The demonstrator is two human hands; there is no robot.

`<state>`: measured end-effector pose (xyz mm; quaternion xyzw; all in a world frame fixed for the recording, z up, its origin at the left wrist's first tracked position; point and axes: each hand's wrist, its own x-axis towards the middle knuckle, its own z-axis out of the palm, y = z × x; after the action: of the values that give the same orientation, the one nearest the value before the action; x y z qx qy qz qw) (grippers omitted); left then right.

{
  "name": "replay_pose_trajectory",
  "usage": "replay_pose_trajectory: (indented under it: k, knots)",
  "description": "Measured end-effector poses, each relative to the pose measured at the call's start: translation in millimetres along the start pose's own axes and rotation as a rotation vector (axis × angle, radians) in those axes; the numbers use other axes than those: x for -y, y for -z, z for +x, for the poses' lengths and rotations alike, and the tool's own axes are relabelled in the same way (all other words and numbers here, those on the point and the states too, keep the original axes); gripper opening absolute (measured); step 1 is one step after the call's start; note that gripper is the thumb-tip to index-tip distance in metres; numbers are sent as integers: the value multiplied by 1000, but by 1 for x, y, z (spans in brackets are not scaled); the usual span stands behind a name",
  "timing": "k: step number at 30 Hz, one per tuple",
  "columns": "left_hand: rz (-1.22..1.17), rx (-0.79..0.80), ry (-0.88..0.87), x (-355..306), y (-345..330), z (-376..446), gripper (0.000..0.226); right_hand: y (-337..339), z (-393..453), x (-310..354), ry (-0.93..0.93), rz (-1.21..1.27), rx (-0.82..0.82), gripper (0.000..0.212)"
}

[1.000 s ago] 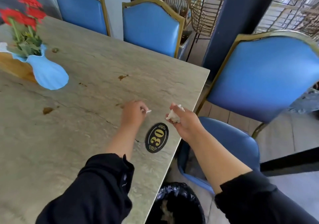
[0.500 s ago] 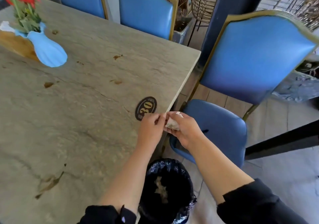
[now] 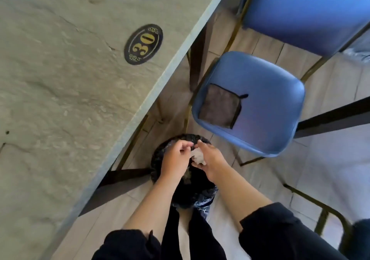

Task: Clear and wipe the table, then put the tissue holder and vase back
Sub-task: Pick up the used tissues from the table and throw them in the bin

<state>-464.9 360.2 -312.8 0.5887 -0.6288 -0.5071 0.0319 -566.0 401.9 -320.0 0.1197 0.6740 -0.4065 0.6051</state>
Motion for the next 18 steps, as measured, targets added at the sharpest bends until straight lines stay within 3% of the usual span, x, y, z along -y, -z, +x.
replay_pose_trajectory:
  k: [4, 10, 18]
  knots:
    - [27, 89, 137, 38, -29, 12, 21, 10, 34, -26, -72, -32, -16, 22]
    - [-1, 140, 192, 56, -44, 20, 28, 25, 45, -36, -125, -91, -33, 47]
    - [-28, 52, 25, -5, 3, -18, 26, 11, -14, 5, 122, 136, -24, 19]
